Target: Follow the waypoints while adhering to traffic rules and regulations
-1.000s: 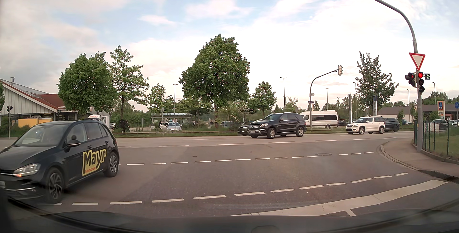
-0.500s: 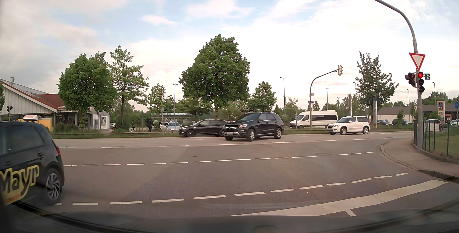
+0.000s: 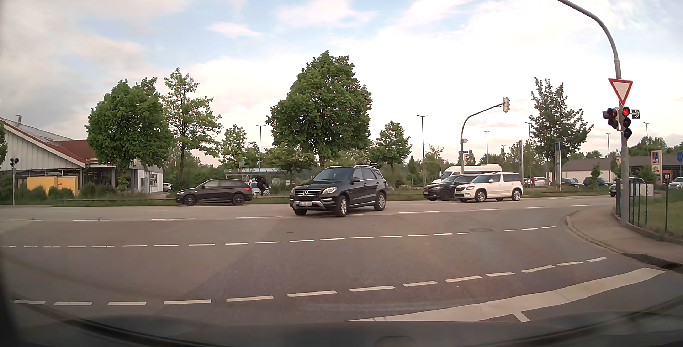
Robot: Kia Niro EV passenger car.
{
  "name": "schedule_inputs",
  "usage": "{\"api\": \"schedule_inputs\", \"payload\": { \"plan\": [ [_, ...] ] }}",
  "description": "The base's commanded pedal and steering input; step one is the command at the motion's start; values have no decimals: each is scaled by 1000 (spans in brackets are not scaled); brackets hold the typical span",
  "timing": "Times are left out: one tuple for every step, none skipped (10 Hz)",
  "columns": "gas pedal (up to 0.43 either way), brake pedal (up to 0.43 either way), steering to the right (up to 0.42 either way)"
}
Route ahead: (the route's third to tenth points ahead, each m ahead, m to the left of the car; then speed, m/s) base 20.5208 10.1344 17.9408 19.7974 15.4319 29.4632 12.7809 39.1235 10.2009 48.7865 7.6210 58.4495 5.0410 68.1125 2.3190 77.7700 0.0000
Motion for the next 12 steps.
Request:
{"api": "schedule_inputs", "payload": {
  "plan": [
    [0,360,-1],
    [0,360,-1],
    [0,360,-1],
    [0,360,-1],
    [0,360,-1],
    [0,360,-1],
    [0,360,-1],
    [0,360,-1],
    [0,360,-1],
    [0,360,-1],
    [0,360,-1],
    [0,360,-2]
  ]
}}
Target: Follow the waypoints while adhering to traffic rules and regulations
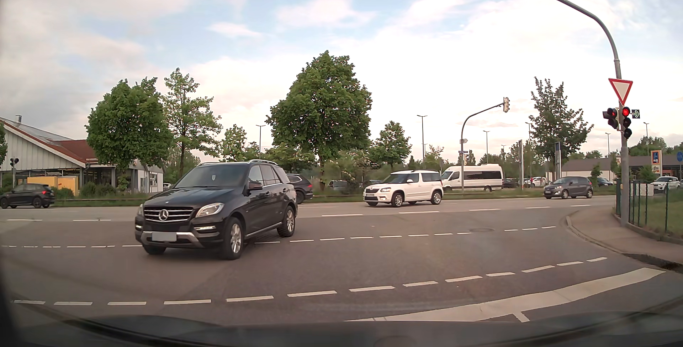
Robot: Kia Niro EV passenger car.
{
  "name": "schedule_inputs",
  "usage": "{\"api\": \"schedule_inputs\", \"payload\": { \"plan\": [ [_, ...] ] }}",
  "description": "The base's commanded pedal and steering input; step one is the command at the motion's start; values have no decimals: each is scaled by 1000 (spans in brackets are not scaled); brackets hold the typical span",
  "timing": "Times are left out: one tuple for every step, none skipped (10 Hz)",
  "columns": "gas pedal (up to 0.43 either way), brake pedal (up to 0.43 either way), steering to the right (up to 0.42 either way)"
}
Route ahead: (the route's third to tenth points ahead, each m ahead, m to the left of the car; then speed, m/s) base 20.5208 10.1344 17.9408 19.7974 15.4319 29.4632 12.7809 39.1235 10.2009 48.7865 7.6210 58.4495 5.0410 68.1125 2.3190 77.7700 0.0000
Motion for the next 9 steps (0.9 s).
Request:
{"api": "schedule_inputs", "payload": {
  "plan": [
    [0,360,-1],
    [0,360,-1],
    [0,360,-1],
    [0,360,-1],
    [0,360,-1],
    [0,360,-1],
    [0,360,-1],
    [0,360,-1],
    [0,360,-1]
  ]
}}
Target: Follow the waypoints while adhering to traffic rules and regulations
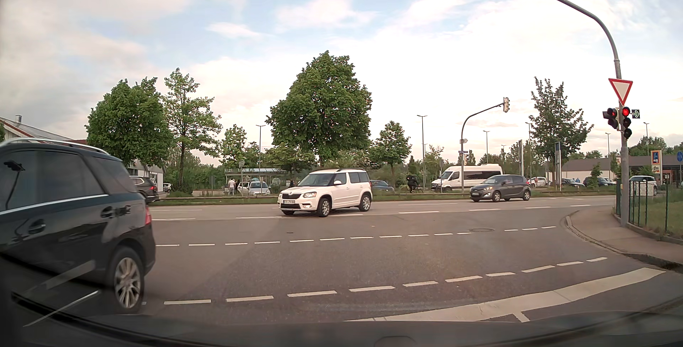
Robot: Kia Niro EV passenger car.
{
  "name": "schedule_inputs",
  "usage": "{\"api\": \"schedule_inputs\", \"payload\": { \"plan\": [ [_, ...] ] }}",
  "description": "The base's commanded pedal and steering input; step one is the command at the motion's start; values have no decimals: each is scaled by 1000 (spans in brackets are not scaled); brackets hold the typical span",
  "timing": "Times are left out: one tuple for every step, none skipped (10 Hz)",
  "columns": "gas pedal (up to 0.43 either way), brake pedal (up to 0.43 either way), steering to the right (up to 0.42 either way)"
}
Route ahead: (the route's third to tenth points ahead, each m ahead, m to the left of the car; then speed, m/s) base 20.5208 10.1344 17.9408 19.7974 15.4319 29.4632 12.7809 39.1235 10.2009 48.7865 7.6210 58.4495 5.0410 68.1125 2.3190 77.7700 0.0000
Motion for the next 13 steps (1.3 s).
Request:
{"api": "schedule_inputs", "payload": {
  "plan": [
    [0,360,-1],
    [0,360,-1],
    [0,360,-1],
    [0,360,-1],
    [0,360,-1],
    [0,360,-1],
    [0,360,-1],
    [0,360,-1],
    [0,360,-1],
    [0,360,-1],
    [0,360,-1],
    [0,360,-1],
    [0,360,-1]
  ]
}}
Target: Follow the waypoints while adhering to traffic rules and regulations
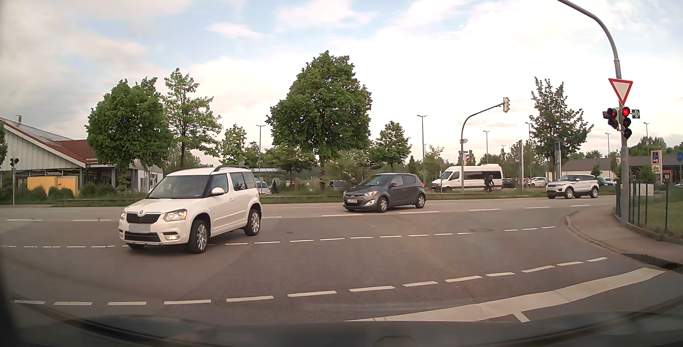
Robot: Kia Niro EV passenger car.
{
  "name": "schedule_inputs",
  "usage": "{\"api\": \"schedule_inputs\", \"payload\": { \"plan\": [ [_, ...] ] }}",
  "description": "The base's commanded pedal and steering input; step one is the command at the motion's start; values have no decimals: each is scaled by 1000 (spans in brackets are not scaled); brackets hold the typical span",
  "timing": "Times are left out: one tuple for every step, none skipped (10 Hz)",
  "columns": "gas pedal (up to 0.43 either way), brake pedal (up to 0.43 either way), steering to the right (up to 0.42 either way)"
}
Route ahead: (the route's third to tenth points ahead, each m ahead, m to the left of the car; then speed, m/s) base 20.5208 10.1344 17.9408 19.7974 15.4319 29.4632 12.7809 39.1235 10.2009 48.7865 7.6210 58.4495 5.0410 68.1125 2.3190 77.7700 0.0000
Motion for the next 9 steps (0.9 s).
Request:
{"api": "schedule_inputs", "payload": {
  "plan": [
    [0,360,-1],
    [0,360,-1],
    [0,360,-1],
    [0,360,-1],
    [0,360,-1],
    [0,360,-1],
    [0,360,-1],
    [0,360,-1],
    [0,360,-1]
  ]
}}
